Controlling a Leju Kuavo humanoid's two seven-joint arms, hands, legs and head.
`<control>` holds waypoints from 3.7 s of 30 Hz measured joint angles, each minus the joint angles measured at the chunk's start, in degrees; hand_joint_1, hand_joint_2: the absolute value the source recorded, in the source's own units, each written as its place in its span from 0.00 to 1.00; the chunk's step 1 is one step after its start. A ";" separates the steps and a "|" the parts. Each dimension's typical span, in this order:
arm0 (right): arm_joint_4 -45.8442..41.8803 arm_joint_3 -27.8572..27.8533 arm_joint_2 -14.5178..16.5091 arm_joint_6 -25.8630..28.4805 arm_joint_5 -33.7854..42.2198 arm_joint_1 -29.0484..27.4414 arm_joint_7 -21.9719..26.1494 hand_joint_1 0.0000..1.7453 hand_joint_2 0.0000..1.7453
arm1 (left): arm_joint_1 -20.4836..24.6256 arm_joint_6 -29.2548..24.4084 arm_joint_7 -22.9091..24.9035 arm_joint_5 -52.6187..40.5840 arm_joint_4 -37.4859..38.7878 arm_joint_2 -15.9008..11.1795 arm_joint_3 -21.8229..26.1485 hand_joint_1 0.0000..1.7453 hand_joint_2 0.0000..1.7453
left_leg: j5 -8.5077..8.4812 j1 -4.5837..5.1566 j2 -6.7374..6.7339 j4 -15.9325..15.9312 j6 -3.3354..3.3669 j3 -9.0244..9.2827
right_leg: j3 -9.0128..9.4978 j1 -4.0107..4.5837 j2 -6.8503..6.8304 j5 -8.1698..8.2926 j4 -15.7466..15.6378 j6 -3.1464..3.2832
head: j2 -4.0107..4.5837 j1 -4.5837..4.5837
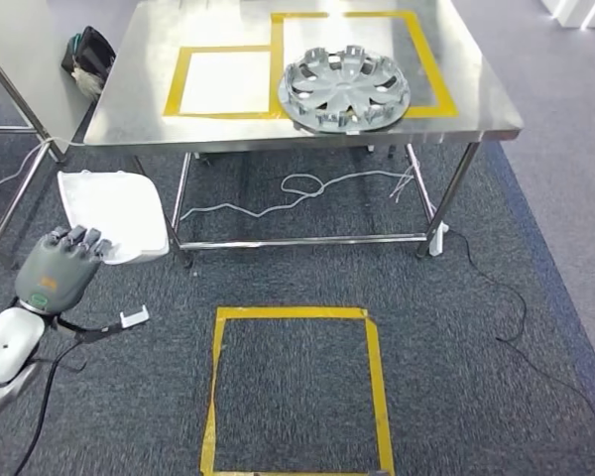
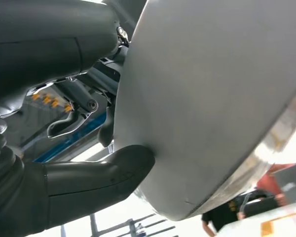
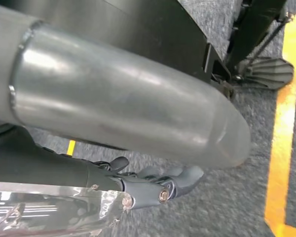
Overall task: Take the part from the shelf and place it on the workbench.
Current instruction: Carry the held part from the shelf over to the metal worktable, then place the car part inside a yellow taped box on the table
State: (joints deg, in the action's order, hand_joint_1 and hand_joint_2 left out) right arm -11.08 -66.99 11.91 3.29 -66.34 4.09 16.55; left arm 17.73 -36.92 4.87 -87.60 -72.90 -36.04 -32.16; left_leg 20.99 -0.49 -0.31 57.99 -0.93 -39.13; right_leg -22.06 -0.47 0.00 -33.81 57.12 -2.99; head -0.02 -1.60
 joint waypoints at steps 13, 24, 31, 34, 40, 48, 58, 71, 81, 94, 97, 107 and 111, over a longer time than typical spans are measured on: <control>0.34 0.02 0.25 0.64 -0.49 -1.67 -0.59 0.00 0.00 | -6.60 -2.11 1.25 0.01 -1.14 -2.24 1.78 1.00 1.00 | 12.13 0.69 1.69 -4.42 1.15 18.56 | -19.37 2.01 0.79 12.91 1.70 2.61 | -0.01 0.71; 0.34 0.07 0.72 0.73 -0.84 -0.17 -0.62 0.00 0.00 | -8.50 -2.82 -1.71 0.00 -1.64 -2.29 7.22 1.00 1.00 | 15.13 -0.13 1.04 8.69 -1.64 6.46 | -10.85 0.98 1.04 9.52 0.16 3.58 | 0.00 0.05; 0.33 0.20 0.74 0.76 -1.25 -0.19 -0.87 0.00 0.00 | -10.23 -3.19 -4.00 0.07 -1.87 -1.20 9.56 1.00 1.00 | 3.42 -0.49 0.56 -1.81 -0.41 5.88 | -10.10 1.02 0.99 7.24 0.36 1.48 | 0.01 -0.32; 0.33 0.44 0.74 0.77 -1.51 -0.05 -0.86 0.00 0.00 | -10.78 -3.23 -6.29 0.15 -2.77 -0.82 11.38 1.00 1.00 | 3.84 -0.54 0.60 -1.84 0.53 6.35 | -12.53 0.94 0.56 4.08 5.62 0.59 | 0.01 -0.07; 0.33 0.86 0.74 0.74 -1.65 -0.11 -0.95 0.00 0.00 | -11.76 -3.25 -9.50 0.27 -3.53 0.11 13.51 1.00 1.00 | 6.32 0.22 0.94 -1.84 1.39 8.52 | -18.43 1.15 0.44 5.99 12.37 1.27 | 0.01 0.08; 0.33 1.37 0.91 0.66 -1.75 0.00 -0.96 0.00 0.00 | -10.86 -3.29 -9.34 0.10 -3.32 0.17 14.15 1.00 1.00 | 9.67 0.23 1.04 -0.57 -0.57 10.67 | -10.85 1.32 0.58 7.59 0.24 3.25 | 0.01 -0.44; 0.34 1.49 0.91 0.79 -1.79 -0.61 -1.04 0.00 0.00 | -11.38 -3.30 -9.30 0.10 -2.29 0.97 14.09 1.00 1.00 | -2.50 -0.18 0.38 2.27 -2.35 -0.99 | 1.13 0.09 1.03 -0.97 -2.85 1.74 | 0.02 -1.06; 0.39 1.57 0.87 0.76 -2.09 -0.60 -0.83 0.00 0.00 | -13.47 -3.45 -11.26 0.24 -1.78 0.64 13.61 1.00 1.00 | 7.31 -0.20 0.79 -7.73 0.96 16.33 | -12.67 1.20 0.35 -2.38 6.99 1.02 | 0.00 0.44; 0.57 1.70 0.90 0.72 -2.08 -0.86 -0.62 0.00 0.00 | -13.58 -3.48 -11.17 0.10 -3.54 1.01 14.42 1.00 1.00 | 15.82 -0.12 0.82 2.90 -2.06 15.47 | -12.20 1.49 0.60 11.76 -2.48 4.51 | 0.00 0.28; 0.61 1.75 0.80 1.03 -2.01 -0.66 -0.62 0.00 0.00 | -14.87 -3.47 -10.21 0.07 -5.62 1.60 14.93 1.00 1.00 | 4.98 -0.61 0.69 -4.48 -1.67 9.73 | -9.96 1.37 0.82 8.86 -1.41 3.34 | -0.02 0.57; 0.61 1.76 0.79 1.12 -2.01 -0.39 -0.61 0.00 0.00 | -14.81 -3.47 -9.70 0.05 -5.91 1.55 14.90 1.00 1.00 | 5.00 -0.55 0.78 -4.45 -1.62 9.82 | -9.76 1.39 0.69 9.27 -1.56 3.33 | -0.02 0.71; 0.61 1.92 0.81 1.08 -2.13 -0.10 -0.59 0.00 0.00 | -12.96 -3.47 -7.41 0.03 -6.40 -1.35 11.66 1.00 1.00 | 5.14 -0.03 0.69 -4.31 -0.90 9.89 | -9.62 0.91 0.45 9.12 -2.15 1.79 | -0.02 0.66; 0.61 1.99 0.81 1.02 -2.23 -0.04 -0.54 0.00 0.00 | -12.81 -3.47 -11.12 0.29 -7.52 -2.08 10.60 1.00 1.00 | 5.07 -0.09 0.69 -4.31 -0.81 9.92 | -9.73 0.97 0.45 9.09 -1.93 1.74 | -0.02 0.65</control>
State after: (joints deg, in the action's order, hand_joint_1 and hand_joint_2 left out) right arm -10.47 -65.00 12.72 4.31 -68.56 4.04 16.01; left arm 4.92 -40.39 -6.26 -87.31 -80.42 -38.12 -21.57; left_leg 26.06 -0.58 0.37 53.68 -1.73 -29.21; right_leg -31.79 0.51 0.45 -24.72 55.18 -1.25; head -0.04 -0.95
